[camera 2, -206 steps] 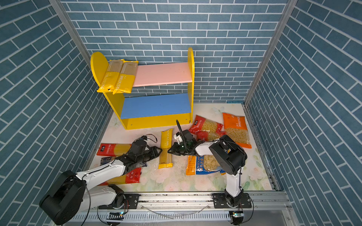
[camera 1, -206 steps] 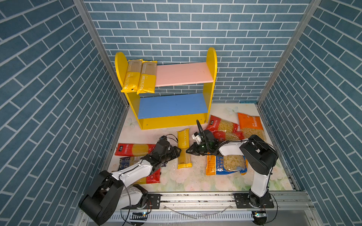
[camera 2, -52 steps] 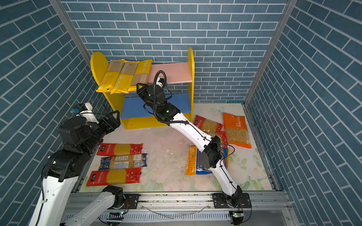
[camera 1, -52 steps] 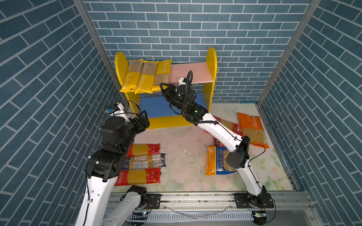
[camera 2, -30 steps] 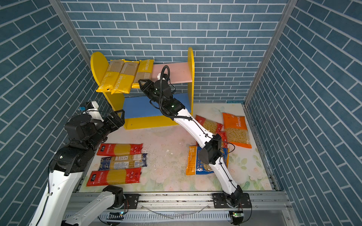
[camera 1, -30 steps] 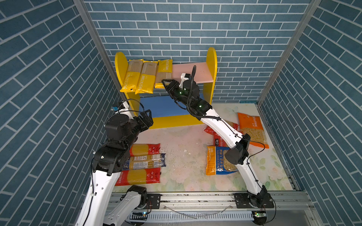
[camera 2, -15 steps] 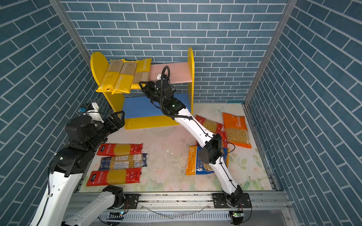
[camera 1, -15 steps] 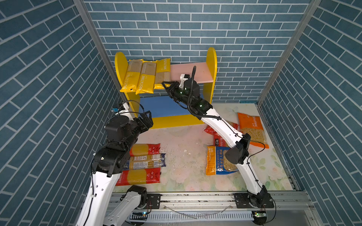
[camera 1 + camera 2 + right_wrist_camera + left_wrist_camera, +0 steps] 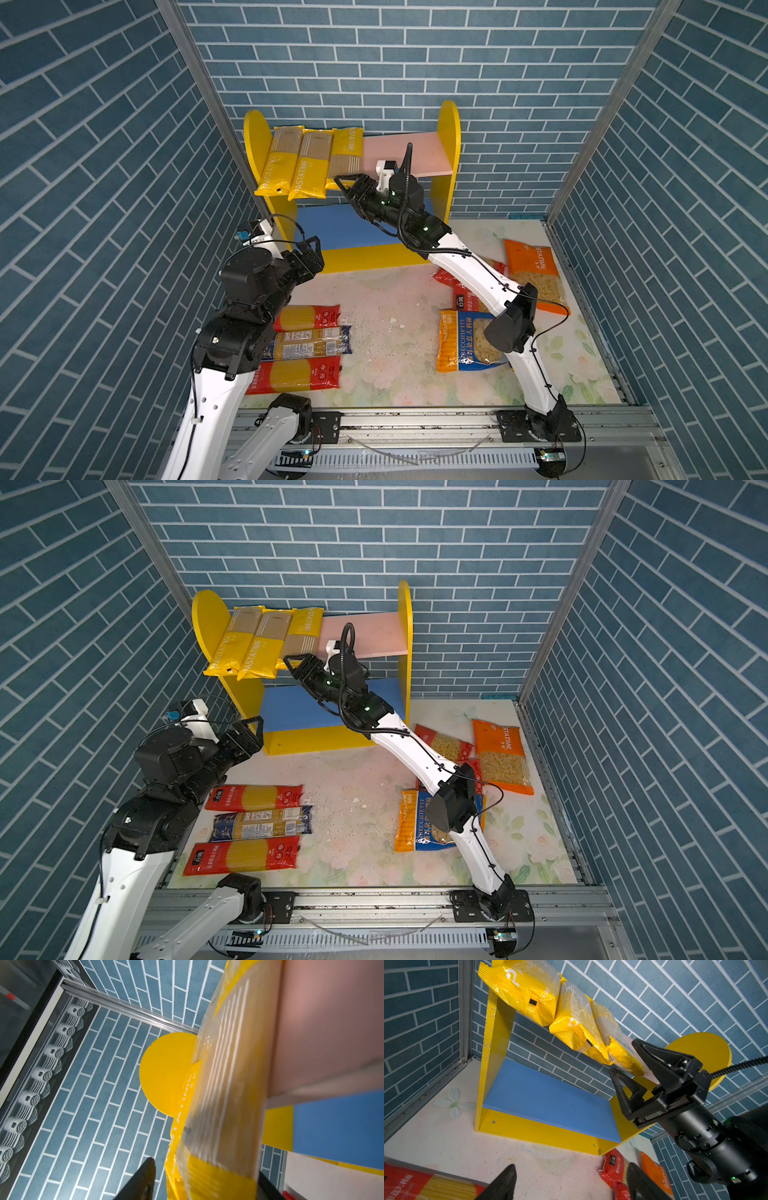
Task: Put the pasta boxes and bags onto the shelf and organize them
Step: 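Release the pack and lower both grippers toward the table packages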
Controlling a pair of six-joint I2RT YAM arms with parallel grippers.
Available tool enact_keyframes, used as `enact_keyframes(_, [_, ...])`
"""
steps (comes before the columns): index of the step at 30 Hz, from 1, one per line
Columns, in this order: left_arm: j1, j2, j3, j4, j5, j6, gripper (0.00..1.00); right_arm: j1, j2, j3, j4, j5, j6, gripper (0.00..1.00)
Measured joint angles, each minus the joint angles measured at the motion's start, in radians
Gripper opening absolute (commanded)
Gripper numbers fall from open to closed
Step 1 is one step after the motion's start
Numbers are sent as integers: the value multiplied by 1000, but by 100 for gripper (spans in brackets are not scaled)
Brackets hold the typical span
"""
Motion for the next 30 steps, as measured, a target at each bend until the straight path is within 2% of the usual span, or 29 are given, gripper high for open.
enact_keyframes(9, [0,-72,-154,11,23,8,84,1,-373,-577,129,-13,-111,68])
enact_keyframes(15, [-8,-119,-271,20,27,-8,84,4,-542,-854,164,-16,-194,65])
enact_keyframes(22, [-13,-123,-387,21,-13,-23,84,13,-518,-936,77,-60,-291,62])
enact_keyframes(30, [-13,-194,-586,-74,-86,-120,83,107,-282,-902,-101,-211,-434,63])
